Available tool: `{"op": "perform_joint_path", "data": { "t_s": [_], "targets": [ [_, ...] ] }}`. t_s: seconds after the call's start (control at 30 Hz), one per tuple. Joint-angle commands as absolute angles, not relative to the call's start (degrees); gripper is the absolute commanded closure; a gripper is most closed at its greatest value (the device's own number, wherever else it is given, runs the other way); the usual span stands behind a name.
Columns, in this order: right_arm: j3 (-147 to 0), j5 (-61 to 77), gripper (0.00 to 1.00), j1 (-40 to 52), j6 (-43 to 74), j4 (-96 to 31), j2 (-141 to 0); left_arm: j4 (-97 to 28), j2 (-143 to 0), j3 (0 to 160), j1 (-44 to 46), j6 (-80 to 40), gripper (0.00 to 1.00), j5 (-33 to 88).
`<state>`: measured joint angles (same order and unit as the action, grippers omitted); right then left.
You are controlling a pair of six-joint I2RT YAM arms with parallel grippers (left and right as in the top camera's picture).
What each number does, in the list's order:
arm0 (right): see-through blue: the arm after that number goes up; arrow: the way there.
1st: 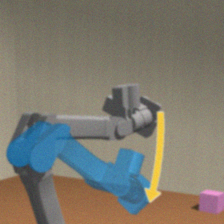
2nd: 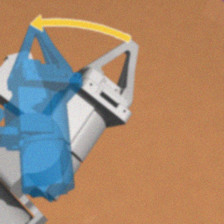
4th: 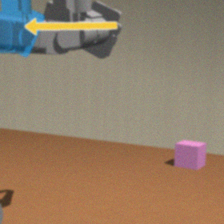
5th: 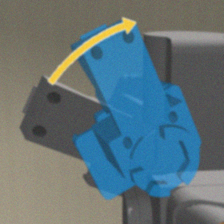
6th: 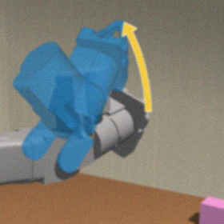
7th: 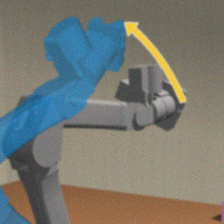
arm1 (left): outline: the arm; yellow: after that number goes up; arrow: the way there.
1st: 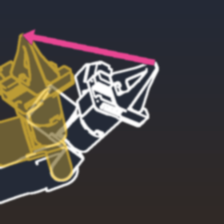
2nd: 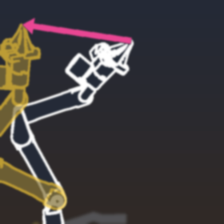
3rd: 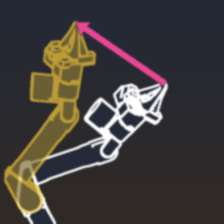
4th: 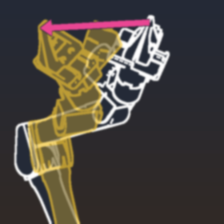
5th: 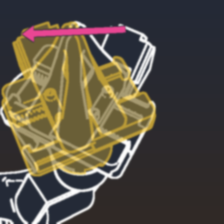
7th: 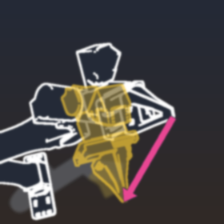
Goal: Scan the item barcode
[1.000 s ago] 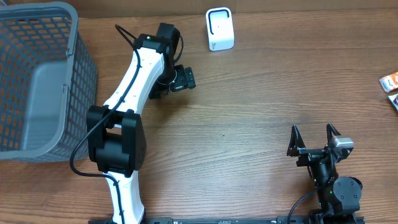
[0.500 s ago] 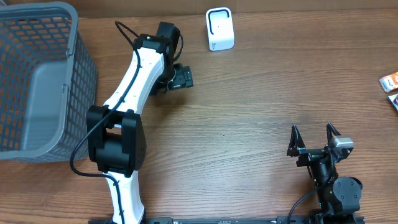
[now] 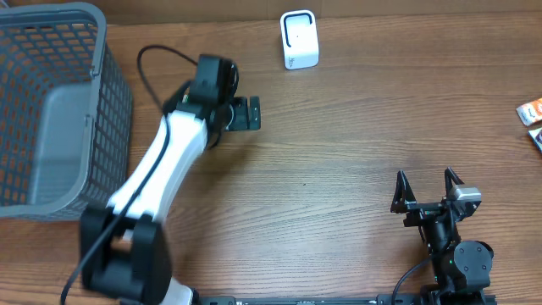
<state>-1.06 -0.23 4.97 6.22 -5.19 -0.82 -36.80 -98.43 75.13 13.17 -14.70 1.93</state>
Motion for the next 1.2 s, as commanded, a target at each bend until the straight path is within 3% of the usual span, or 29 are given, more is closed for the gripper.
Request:
{"op": "perform_joint_path", "data": {
  "t_s": [0.0,0.43,0.83,1.17],
  "targets": [
    [-0.45,0.08,0.0,5.13,6.13,-4.84,-0.16,-29.52,-87.53,62.06,13.47,-11.22,0.0,2.42],
    [-0.45,0.08,0.0,5.13,6.13,-4.84,-0.16,-8.62,-58.89,33.89,13.41,3.88,0.0,6.0],
    [-0.45,0.08,0.0,5.13,6.13,-4.84,-0.16,-8.1,-28.16,16.53,7.07,1.48,0.0,4.54],
    [-0.45,0.08,0.0,5.13,6.13,-4.84,-0.16,-7.53,-18.76,10.55,6.76,5.39,0.0,4.54]
  ]
}}
